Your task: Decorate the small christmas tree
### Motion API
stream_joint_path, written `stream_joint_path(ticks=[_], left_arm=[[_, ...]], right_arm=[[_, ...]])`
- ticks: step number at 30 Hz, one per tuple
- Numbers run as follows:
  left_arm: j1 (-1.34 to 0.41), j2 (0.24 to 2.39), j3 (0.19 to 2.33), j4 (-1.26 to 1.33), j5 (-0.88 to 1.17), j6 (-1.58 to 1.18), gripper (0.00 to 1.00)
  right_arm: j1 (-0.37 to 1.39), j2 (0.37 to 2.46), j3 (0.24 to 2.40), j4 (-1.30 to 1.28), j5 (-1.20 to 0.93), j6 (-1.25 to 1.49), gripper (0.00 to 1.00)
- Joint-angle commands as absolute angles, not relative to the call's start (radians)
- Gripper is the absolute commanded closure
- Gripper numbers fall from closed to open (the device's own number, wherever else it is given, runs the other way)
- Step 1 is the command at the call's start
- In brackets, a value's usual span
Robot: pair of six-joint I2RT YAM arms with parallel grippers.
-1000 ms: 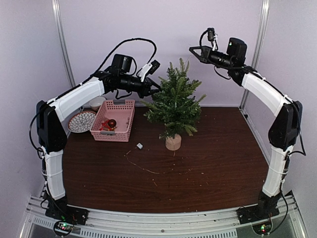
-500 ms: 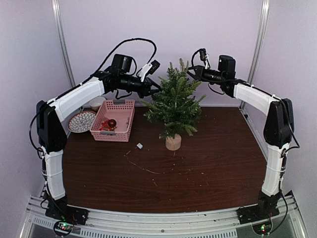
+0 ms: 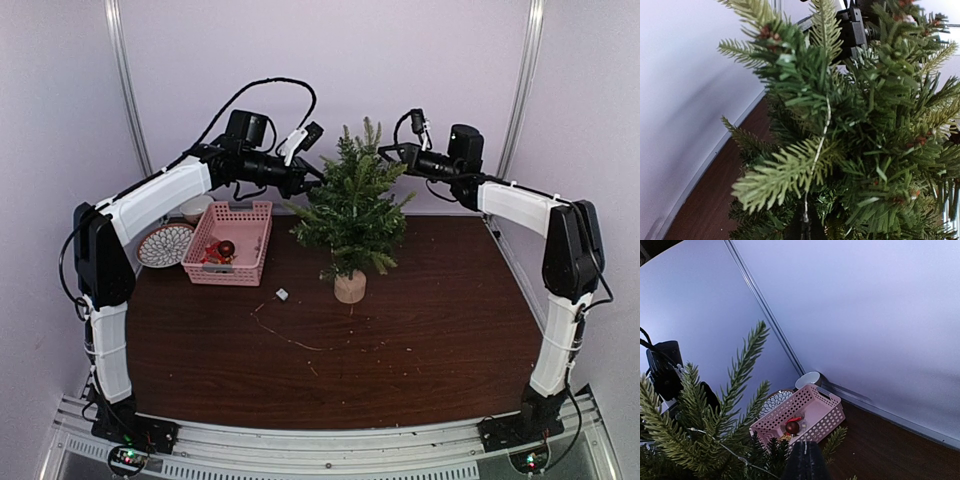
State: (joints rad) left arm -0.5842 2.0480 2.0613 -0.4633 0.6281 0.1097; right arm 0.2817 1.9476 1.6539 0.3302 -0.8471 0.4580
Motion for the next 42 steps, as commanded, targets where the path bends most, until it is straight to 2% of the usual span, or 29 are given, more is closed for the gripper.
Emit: stream_joint_path(ticks=[1, 14, 19, 24, 26, 39, 42], left_arm=[[-0.588, 2.036, 2.041, -0.422, 0.624, 0.101, 1.0], [-0.588, 2.029, 2.04, -0.425, 0.62, 0.093, 1.0], [-0.588, 2.007, 2.034, -0.423, 0.604, 0.089, 0.99], [-0.588, 1.981, 2.017, -0.428, 0.583, 0.088, 0.88], [-0.586, 1.971, 2.008, -0.43, 0.575, 0.087, 0.84], [-0.556, 1.889, 1.943, -0.412, 0.563, 0.045, 0.37], [-0.55, 1.868, 1.92, -0.405, 0.564, 0.033, 0.33]], right_arm=[[0.271, 1.979, 1.654, 0.421, -0.895, 0.534, 1.0], [0.272, 1.94, 1.628, 0.361, -0.916, 0.49, 1.0], [0.27, 1.912, 1.628, 0.347, -0.896, 0.479, 0.86], [0.262, 1.878, 1.616, 0.31, -0.847, 0.449, 0.77], [0.256, 1.867, 1.607, 0.308, -0.829, 0.452, 0.69], [0.221, 1.781, 1.541, 0.314, -0.781, 0.462, 0.43], [0.212, 1.748, 1.515, 0.306, -0.76, 0.462, 0.36]])
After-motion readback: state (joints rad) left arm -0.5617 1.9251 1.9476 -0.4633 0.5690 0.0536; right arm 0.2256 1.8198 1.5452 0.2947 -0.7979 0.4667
